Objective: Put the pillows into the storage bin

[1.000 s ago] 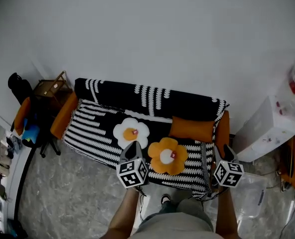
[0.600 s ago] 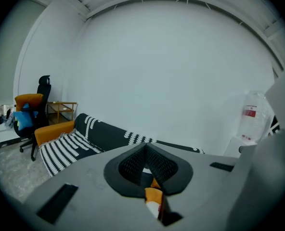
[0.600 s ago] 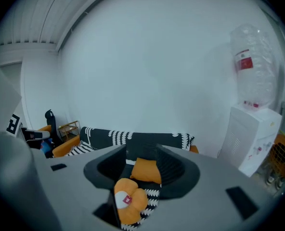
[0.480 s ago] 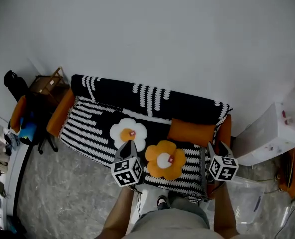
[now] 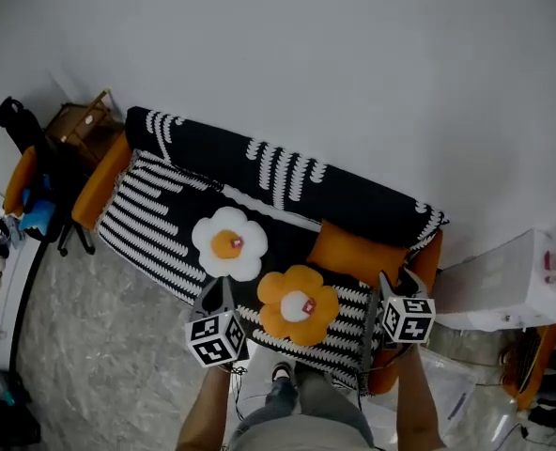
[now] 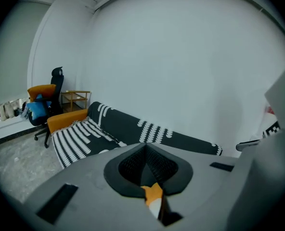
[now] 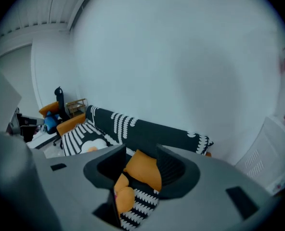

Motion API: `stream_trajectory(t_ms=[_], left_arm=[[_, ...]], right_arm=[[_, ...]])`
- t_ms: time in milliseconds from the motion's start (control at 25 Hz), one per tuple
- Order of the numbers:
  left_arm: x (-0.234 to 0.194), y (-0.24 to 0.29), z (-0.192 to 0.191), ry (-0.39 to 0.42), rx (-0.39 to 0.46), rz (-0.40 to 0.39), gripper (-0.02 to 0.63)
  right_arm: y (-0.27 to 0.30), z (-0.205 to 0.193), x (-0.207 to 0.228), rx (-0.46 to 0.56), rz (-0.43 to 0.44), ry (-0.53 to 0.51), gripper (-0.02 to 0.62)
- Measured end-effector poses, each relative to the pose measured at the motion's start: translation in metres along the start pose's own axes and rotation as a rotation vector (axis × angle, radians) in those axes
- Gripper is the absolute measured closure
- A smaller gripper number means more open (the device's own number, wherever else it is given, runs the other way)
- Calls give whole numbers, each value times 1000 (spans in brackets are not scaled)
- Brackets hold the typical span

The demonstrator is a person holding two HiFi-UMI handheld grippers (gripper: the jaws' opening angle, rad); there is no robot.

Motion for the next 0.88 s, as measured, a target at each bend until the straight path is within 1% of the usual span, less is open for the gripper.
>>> stream_trajectory(t_ms=[120, 240, 440, 560, 760, 880], left_arm=[[-15, 12, -17, -25, -28, 58, 595], [-30, 25, -42, -54, -59, 114, 595], [-57, 49, -91, -101, -115, 187, 595], [-72, 65, -121, -124, -148, 214, 595], [-93, 86, -170, -159, -182, 243, 595], [-104, 95, -193, -176, -199, 261, 595]], right_arm=[[41, -4, 2, -58, 58, -106, 394], [83, -15, 3, -126, 119, -209, 391], [153, -46, -2, -256, 190, -404, 399], [190, -71, -4, -325, 229, -501, 399], [239, -105, 2, -401, 269, -658, 396], [262, -119, 5, -437, 293, -724, 396]])
Point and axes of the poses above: the fingertips, and each gripper's own axes: y forward along the fingers, x to its right, z out of its top, the point moved 9 cm from there along -y, backward along the fingers, and after that the axes turned 13 degrees about -y, right-handed, at the moved point
